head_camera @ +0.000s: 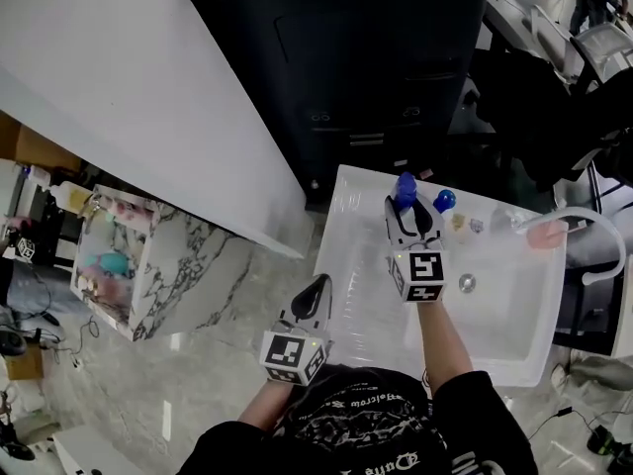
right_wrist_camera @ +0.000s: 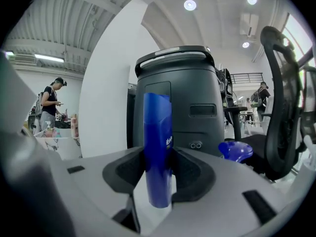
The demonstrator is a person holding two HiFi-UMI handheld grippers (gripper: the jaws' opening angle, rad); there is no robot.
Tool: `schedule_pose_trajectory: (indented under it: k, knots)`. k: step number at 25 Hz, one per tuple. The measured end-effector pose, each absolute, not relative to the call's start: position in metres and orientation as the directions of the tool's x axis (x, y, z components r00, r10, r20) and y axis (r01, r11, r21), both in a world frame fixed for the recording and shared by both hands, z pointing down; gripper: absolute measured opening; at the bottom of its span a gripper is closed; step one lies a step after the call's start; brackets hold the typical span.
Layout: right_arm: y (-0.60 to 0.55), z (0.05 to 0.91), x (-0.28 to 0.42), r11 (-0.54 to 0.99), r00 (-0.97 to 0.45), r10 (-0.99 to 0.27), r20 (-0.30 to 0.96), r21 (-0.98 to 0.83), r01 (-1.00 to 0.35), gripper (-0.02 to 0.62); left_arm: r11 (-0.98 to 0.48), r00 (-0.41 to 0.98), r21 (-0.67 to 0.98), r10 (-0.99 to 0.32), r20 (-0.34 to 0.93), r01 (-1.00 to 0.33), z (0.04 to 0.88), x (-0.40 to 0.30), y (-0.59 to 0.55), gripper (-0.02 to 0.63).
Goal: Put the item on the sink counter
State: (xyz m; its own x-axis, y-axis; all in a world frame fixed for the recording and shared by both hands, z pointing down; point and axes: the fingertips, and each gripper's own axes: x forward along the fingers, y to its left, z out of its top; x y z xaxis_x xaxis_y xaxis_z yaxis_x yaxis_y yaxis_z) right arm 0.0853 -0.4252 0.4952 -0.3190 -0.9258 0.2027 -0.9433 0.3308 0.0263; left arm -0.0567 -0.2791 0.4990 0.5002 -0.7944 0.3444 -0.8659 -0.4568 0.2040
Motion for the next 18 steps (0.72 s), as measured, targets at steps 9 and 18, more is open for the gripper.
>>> schedule_pose_trajectory:
  k: [9, 18]
  knots:
    - [-0.445, 0.527, 0.084, 0.318, -0.307, -0.925, 0.225, 0.011, -0.948, 0.155, -0.463, 0.503, 0.198, -0.774, 0.386, -0.864, 0.512, -0.053, -0.292, 0.008]
    - [-0.453, 0.54, 0.085, 0.315, -0.306, -0.928, 0.213, 0.01, -0.949, 0.156, -0.45, 0.489, 0.195, -0.773, 0.404, -0.872, 0.519, -0.059, -0.303, 0.008]
